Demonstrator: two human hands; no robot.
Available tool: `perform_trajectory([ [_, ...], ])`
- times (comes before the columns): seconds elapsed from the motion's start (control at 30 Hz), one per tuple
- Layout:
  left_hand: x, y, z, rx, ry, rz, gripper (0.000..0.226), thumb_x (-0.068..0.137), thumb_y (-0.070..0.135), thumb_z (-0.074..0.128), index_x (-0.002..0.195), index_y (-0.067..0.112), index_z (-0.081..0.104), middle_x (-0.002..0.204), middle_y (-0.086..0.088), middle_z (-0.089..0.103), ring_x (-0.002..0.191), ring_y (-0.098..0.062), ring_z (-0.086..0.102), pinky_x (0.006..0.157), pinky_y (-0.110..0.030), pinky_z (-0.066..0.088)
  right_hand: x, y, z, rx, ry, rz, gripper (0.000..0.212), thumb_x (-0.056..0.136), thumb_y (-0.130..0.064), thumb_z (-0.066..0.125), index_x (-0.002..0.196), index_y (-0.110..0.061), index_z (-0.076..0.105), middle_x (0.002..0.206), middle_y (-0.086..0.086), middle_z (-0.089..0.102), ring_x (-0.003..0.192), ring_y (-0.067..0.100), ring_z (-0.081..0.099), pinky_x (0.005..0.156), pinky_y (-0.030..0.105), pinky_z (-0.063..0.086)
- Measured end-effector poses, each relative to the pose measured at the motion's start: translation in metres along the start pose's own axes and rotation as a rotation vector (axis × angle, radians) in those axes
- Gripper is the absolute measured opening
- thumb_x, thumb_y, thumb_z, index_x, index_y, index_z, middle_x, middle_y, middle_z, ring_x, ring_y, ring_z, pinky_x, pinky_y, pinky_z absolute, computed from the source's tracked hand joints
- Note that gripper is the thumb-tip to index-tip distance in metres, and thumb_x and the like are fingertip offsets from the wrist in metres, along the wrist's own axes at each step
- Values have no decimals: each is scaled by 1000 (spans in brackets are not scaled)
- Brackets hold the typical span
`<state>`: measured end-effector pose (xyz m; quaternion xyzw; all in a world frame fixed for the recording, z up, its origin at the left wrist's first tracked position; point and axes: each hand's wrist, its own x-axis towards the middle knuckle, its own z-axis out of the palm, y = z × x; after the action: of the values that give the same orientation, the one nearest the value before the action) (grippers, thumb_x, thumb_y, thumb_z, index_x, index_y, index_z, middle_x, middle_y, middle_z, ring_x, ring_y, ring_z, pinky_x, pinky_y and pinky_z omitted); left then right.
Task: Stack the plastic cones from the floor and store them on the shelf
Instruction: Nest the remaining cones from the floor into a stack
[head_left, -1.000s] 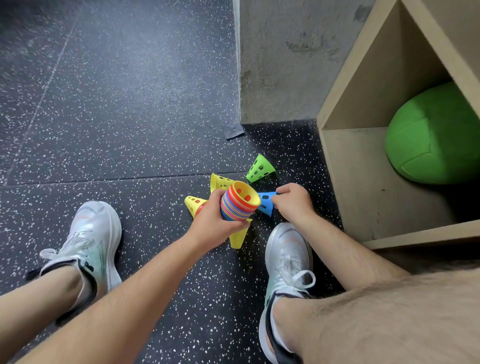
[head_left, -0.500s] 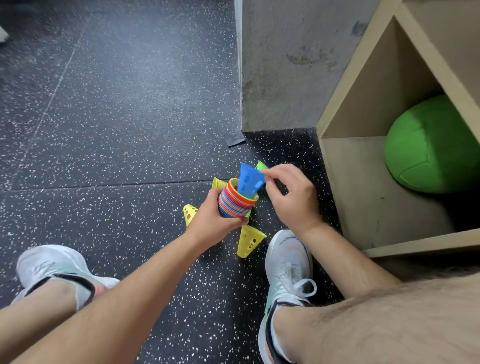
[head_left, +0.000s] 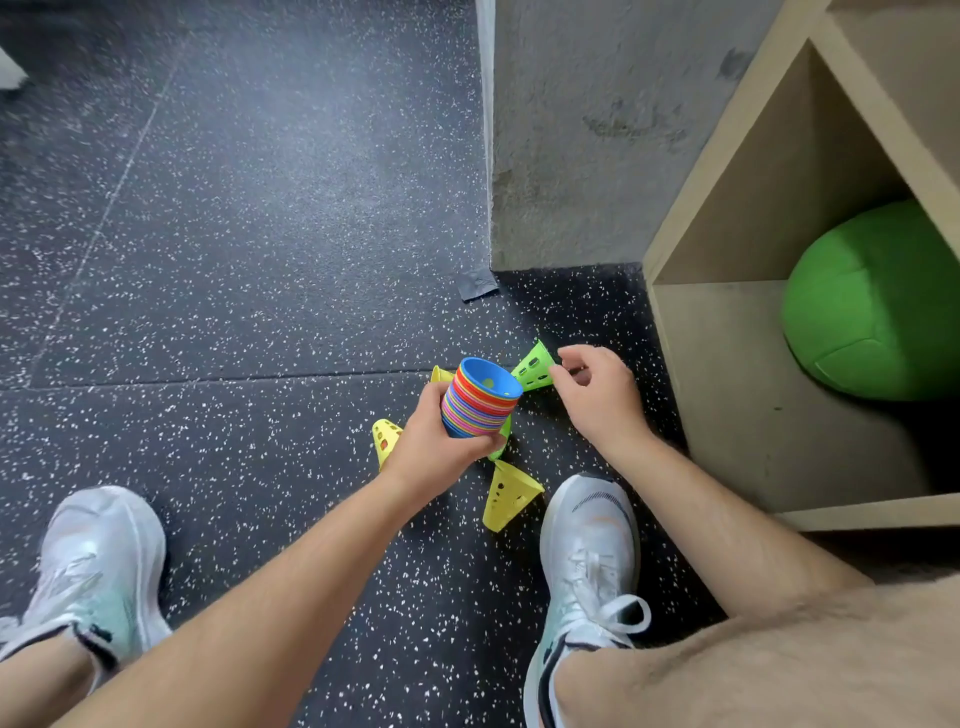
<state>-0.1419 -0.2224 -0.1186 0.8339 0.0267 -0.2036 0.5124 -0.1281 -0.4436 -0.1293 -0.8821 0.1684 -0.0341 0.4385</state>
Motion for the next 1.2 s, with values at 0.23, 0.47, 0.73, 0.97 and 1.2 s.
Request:
perform_trajectory([
  [0.23, 14, 1, -4, 5, -32, -4, 72, 62, 39, 92, 120, 35, 50, 104, 10, 70, 93, -8, 71, 89, -41, 59, 26, 21, 19, -283, -202, 191, 53, 95, -40, 63, 140, -16, 50, 135, 15, 47, 121, 32, 52, 102, 39, 43],
  [0.47, 30, 3, -13, -6, -19, -20, 68, 64, 35, 93, 118, 35, 52, 102, 10, 71, 94, -9, 70, 88, -36, 58, 42, 26, 34, -245, -185, 120, 24, 97, -24, 60, 119, -17, 66, 113, 13, 58, 105, 29, 58, 90, 33, 45],
  [0.73, 52, 3, -28, 11, 7, -21, 67, 66, 30, 94, 118, 32, 51, 102, 10, 69, 92, -8, 69, 89, -40, 58, 57, -18, 21, 103, 26, -111, 16, 98, -29, 57, 107, -28, 69, 100, -2, 69, 81, 6, 63, 77, 26, 54],
  [0.97, 54, 4, -42, -5, 81, -3, 66, 69, 24, 94, 119, 25, 51, 98, 11, 68, 80, 6, 64, 83, -28, 55, 38, -56, 24, 85, -152, -468, 20, 97, -12, 63, 113, -16, 74, 114, -3, 69, 106, 9, 62, 96, 24, 49],
  [1.2, 40, -10, -56, 6, 119, -28, 64, 68, 28, 93, 115, 29, 51, 99, 11, 69, 82, 3, 67, 80, -28, 55, 20, -65, 38, 55, -406, -278, 33, 101, -28, 54, 133, -33, 59, 125, -15, 66, 106, -2, 60, 90, 17, 49],
])
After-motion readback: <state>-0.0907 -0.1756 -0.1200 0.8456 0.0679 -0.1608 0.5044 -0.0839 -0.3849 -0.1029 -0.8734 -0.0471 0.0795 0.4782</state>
